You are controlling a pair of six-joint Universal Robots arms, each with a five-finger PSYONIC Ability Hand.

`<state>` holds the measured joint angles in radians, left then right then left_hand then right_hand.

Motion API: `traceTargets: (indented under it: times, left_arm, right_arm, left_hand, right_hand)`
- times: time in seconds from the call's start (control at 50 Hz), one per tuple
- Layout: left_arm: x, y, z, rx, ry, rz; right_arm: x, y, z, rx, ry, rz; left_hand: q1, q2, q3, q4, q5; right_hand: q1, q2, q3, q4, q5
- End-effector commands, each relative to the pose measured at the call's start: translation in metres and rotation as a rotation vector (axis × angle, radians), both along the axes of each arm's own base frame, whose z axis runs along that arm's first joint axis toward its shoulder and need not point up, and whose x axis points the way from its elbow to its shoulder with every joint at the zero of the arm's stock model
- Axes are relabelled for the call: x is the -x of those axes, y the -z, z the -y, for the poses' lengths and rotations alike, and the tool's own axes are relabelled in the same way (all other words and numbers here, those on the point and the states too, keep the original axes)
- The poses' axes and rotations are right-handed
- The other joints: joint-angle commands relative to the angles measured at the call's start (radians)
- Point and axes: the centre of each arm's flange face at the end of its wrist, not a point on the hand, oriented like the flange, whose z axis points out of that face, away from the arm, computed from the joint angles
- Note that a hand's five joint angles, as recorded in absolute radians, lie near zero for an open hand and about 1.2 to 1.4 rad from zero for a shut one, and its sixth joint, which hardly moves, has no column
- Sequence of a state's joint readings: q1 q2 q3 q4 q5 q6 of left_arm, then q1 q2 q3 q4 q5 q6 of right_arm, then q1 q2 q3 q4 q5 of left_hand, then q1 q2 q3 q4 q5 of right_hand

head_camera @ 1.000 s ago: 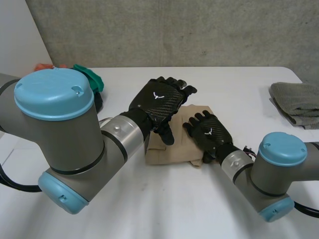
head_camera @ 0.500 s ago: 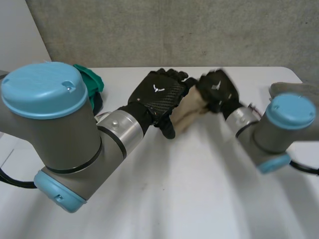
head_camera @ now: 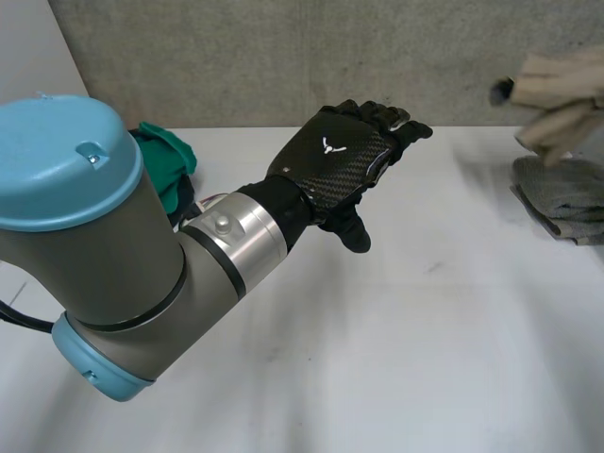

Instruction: Fold the laundry.

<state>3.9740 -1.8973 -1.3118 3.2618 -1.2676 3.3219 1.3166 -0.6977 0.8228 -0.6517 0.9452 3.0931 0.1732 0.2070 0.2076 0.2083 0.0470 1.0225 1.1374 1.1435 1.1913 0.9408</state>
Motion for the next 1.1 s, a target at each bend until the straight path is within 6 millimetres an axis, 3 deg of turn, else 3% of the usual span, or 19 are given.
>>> traceTargets:
  times: [0.02, 0.16, 0.24, 0.46, 0.52, 0.54, 0.6, 0.7, 0.82, 0.9, 0.98, 1.04, 1.1]
  left_arm:
    - [0.000, 0.007, 0.001, -0.016, -0.003, 0.015]
    - [0.000, 0.011, 0.000, -0.029, -0.003, 0.021]
    - [0.000, 0.015, 0.000, -0.036, -0.003, 0.030]
    - [0.001, 0.016, 0.001, -0.039, -0.005, 0.032]
    - [0.001, 0.017, 0.001, -0.040, -0.005, 0.033]
    - [0.001, 0.018, 0.001, -0.041, -0.006, 0.034]
    - [0.001, 0.017, 0.001, -0.039, -0.005, 0.032]
    - [0.000, 0.014, 0.001, -0.034, -0.005, 0.028]
    - [0.000, 0.012, 0.000, -0.031, -0.005, 0.025]
    - [-0.001, 0.012, 0.000, -0.031, -0.005, 0.027]
    - [-0.001, 0.011, -0.001, -0.030, -0.005, 0.024]
    - [-0.001, 0.010, 0.000, -0.027, -0.006, 0.022]
    - [-0.002, 0.005, -0.001, -0.018, -0.006, 0.013]
  right_arm:
    - [0.062, 0.089, 0.022, -0.057, -0.011, 0.016]
    - [0.091, 0.152, 0.015, -0.144, -0.044, 0.064]
    - [0.106, 0.167, 0.007, -0.183, -0.053, 0.054]
    - [0.112, 0.167, 0.005, -0.156, -0.066, 0.017]
    - [0.115, 0.165, 0.004, -0.160, -0.043, 0.033]
    - [0.116, 0.160, 0.002, -0.159, -0.016, 0.052]
    - [0.121, 0.141, 0.000, -0.144, 0.043, 0.081]
    - [0.158, 0.110, -0.021, -0.209, 0.195, 0.101]
    - [0.183, 0.096, -0.042, -0.286, 0.376, -0.097]
    - [0.203, 0.083, -0.055, -0.301, 0.578, -0.325]
    - [0.223, 0.058, -0.059, -0.275, 0.868, -0.539]
    - [0.229, 0.046, -0.062, -0.265, 0.964, -0.546]
    - [0.226, 0.014, -0.065, -0.196, 0.995, -0.508]
  left_hand:
    - [0.005, -0.029, -0.029, -0.030, -0.043]
    - [0.005, -0.029, -0.029, -0.030, -0.043]
    - [0.008, -0.026, -0.026, -0.027, -0.040]
    - [0.008, -0.026, -0.026, -0.027, -0.040]
    - [0.008, -0.026, -0.026, -0.027, -0.040]
    - [0.008, -0.026, -0.026, -0.027, -0.040]
    - [0.008, -0.026, -0.026, -0.027, -0.040]
    - [0.008, -0.026, -0.026, -0.027, -0.040]
    - [0.008, -0.026, -0.026, -0.027, -0.040]
    - [0.008, -0.026, -0.026, -0.027, -0.040]
    - [0.008, -0.026, -0.026, -0.027, -0.040]
    - [0.008, -0.026, -0.026, -0.027, -0.040]
    - [0.008, -0.026, -0.026, -0.027, -0.040]
  right_hand:
    - [0.374, 0.259, 0.253, 0.205, 0.281]
    - [0.374, 0.259, 0.253, 0.205, 0.281]
    - [0.374, 0.259, 0.253, 0.205, 0.281]
    - [0.337, 0.222, 0.216, 0.168, 0.244]
    - [-0.643, -0.758, -0.764, -0.812, -0.736]
    - [-0.848, -0.963, -0.969, -1.017, -0.941]
    - [-0.848, -0.963, -0.969, -1.017, -0.941]
    - [-0.848, -0.963, -0.969, -1.017, -0.941]
    - [-0.848, -0.963, -0.969, -1.017, -0.941]
    - [-0.848, -0.963, -0.969, -1.017, -0.941]
    - [-0.848, -0.963, -0.969, -1.017, -0.941]
    - [-0.848, -0.963, -0.969, -1.017, -0.941]
    - [-0.848, -0.963, -0.969, -1.017, -0.941]
